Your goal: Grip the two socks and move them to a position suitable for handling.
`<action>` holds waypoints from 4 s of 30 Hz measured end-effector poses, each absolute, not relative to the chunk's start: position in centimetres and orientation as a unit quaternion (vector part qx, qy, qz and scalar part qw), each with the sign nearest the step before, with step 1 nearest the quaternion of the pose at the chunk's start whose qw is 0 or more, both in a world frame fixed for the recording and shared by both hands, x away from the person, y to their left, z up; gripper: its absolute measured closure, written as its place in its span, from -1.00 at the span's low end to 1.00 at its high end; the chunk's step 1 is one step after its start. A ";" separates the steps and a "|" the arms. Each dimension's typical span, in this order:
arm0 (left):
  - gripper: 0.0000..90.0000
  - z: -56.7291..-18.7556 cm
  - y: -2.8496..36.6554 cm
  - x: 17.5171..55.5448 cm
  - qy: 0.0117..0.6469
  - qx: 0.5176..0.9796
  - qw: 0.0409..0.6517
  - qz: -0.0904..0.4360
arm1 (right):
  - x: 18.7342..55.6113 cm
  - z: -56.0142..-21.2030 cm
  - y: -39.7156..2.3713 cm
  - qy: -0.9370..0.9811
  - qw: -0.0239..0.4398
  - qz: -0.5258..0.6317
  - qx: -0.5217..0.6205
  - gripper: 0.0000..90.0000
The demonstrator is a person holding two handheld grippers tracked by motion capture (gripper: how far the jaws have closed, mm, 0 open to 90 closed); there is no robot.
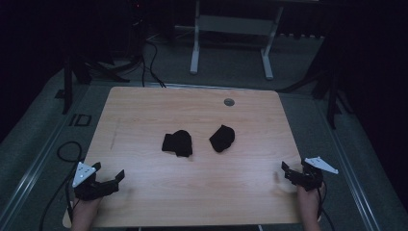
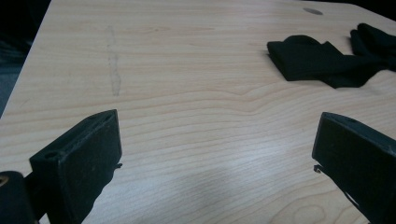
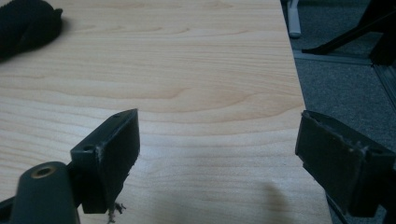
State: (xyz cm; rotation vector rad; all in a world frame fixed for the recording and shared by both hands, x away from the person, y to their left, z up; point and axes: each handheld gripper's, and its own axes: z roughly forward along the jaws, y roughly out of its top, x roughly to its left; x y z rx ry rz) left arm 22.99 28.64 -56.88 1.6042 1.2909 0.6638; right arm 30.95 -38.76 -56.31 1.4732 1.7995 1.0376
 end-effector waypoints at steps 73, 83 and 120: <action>-0.96 -56.3 22.6 22.6 0.449 0.731 0.468 0.212 | 45.1 -55.8 -15.9 0.857 0.216 0.309 0.352 0.33; -0.96 -56.3 22.7 22.7 0.452 0.730 0.468 0.209 | 45.1 -54.5 -15.8 0.863 0.216 0.296 0.348 0.69; -0.96 -56.3 20.9 22.5 0.445 0.733 0.471 0.205 | 28.5 -54.9 -15.2 0.899 0.152 0.364 0.189 0.65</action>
